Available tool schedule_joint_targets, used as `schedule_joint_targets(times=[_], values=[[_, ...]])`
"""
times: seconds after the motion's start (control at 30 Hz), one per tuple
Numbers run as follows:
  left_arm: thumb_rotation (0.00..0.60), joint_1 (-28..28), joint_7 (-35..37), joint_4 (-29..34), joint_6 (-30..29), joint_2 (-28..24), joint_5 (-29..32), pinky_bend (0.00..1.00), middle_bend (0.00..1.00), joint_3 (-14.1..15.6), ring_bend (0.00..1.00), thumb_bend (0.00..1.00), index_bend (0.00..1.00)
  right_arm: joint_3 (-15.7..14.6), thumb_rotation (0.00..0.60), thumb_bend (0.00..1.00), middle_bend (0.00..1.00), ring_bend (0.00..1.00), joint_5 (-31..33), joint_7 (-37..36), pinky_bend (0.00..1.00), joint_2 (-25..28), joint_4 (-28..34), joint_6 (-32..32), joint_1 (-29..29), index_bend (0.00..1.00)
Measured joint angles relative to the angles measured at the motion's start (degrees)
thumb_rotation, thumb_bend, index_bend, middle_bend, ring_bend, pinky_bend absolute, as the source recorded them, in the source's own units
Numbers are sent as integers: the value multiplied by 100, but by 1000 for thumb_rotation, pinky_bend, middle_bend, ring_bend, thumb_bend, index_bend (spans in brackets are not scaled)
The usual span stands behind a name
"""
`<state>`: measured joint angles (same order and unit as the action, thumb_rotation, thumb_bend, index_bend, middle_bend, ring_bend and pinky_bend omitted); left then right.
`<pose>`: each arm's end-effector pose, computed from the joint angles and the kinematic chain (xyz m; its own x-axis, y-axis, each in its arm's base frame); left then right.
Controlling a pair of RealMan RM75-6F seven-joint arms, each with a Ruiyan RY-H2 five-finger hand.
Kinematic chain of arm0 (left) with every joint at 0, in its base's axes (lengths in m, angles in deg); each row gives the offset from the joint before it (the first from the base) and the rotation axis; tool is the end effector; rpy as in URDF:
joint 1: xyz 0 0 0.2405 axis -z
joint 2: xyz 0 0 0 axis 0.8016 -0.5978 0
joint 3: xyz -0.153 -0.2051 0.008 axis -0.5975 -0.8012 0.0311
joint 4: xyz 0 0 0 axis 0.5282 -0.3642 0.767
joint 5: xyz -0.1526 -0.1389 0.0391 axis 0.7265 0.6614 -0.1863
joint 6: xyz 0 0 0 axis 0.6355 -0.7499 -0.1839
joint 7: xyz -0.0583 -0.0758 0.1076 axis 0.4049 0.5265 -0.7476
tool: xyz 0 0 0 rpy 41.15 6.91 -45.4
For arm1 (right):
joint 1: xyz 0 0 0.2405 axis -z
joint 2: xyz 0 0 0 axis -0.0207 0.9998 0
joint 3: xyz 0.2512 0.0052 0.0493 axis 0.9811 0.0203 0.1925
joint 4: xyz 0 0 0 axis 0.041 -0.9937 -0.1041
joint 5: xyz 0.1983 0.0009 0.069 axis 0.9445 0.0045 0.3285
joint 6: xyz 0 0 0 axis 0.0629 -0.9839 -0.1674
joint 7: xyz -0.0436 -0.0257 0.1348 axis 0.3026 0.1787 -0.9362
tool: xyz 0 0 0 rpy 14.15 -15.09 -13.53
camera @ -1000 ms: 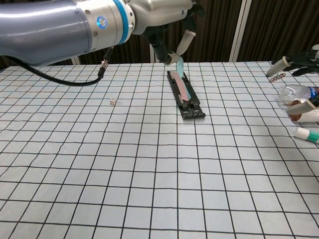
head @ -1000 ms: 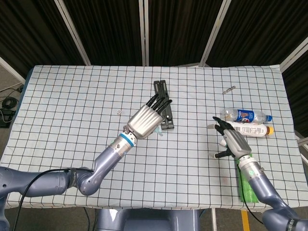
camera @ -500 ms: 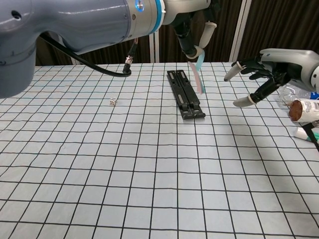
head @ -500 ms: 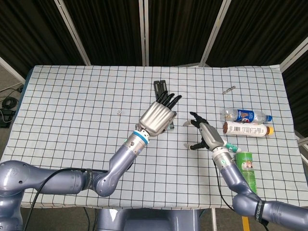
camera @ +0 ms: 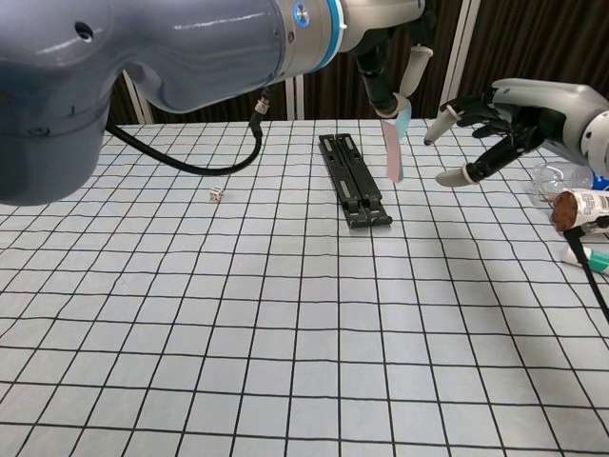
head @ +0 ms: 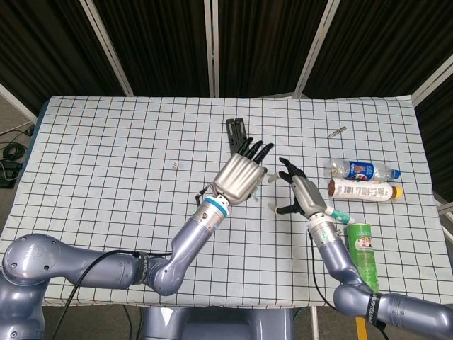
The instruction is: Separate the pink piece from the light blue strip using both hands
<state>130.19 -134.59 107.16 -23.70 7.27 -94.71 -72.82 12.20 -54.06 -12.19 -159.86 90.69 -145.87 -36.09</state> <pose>0.0943 0.3551 -0.0257 0.5218 0.0680 0.8503 0.7173 -0.5745 -0.3942 -0.1484 -0.3407 0.0364 -0.1435 -0.3208 0.9362 -0.9857 -0.0381 -0.1642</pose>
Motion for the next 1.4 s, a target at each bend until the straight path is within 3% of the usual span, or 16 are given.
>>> schedule_joint_targets(times=[0.37,0.73,1.4], values=[[600,104,95,-113,-130,189,33,0,0,32,0,573,891,22,600,168,0,0,70,77,0,-105,22,-77,-62,424],[600,153,150,-287,-191,323,53,0,0,62,0,572,891,3,600,243,0,0,100,71,0,-182,-36,-66,-90,528],[600,202,292,-390,-255,473,34,0,0,-50,0,573,891,4,600,262,0,0,204,204,0,-262,-47,-94,-166,531]])
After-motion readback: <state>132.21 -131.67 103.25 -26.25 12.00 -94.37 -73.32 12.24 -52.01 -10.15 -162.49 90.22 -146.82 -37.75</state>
